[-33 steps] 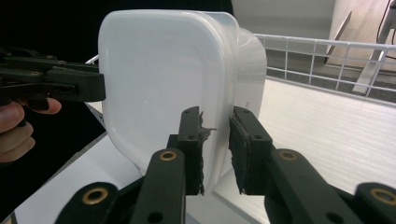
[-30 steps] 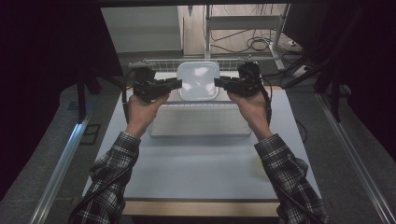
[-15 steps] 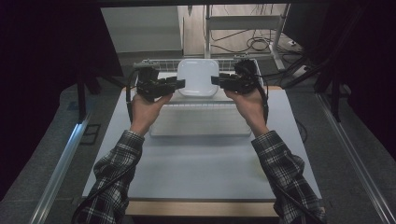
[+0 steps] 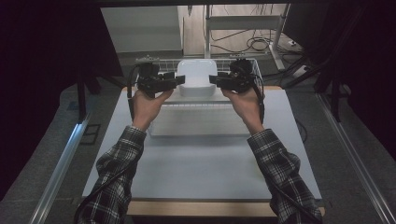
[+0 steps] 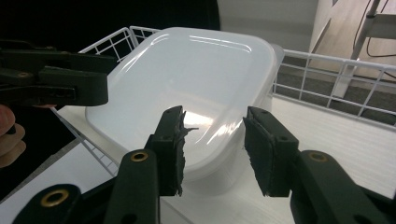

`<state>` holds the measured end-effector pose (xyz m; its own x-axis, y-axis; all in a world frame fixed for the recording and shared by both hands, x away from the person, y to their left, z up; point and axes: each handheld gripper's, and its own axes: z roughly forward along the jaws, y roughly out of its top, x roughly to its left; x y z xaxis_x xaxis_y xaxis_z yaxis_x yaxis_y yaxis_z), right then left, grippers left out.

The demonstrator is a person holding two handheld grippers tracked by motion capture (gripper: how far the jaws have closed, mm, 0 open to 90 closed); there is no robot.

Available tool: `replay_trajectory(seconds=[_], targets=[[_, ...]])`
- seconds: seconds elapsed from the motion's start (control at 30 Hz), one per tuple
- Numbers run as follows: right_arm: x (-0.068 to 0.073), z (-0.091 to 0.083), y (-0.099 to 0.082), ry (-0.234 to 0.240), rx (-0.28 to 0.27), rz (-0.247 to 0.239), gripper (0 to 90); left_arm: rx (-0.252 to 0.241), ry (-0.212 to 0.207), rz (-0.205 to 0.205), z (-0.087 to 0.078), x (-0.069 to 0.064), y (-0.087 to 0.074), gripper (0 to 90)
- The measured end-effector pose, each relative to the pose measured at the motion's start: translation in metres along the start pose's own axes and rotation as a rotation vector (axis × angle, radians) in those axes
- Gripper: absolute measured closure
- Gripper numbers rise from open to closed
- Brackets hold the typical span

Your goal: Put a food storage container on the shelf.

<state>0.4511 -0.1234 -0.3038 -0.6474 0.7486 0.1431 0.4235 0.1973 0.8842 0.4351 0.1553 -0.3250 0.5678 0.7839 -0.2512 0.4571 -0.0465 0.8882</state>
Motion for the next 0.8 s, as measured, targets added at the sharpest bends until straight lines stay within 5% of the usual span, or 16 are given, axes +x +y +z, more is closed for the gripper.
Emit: replay_trajectory(seconds=[0.43, 0.57, 0.8], targets=[[-0.003, 0.0, -0.001, -0.032, -0.049, 0.002, 50.8, -0.052, 0.075, 0.048, 0.006, 0.003, -0.001, 30.2], [-0.005, -0.006, -0.006, -0.014, -0.067, -0.006, 43.3, -0.056, 0.042, 0.043, 0.001, 0.002, -0.002, 23.6], [-0.009, -0.02, -0.015, 0.03, -0.074, -0.011, 30.3, -0.01, 0.015, 0.126, -0.007, -0.009, -0.01, 11.1]])
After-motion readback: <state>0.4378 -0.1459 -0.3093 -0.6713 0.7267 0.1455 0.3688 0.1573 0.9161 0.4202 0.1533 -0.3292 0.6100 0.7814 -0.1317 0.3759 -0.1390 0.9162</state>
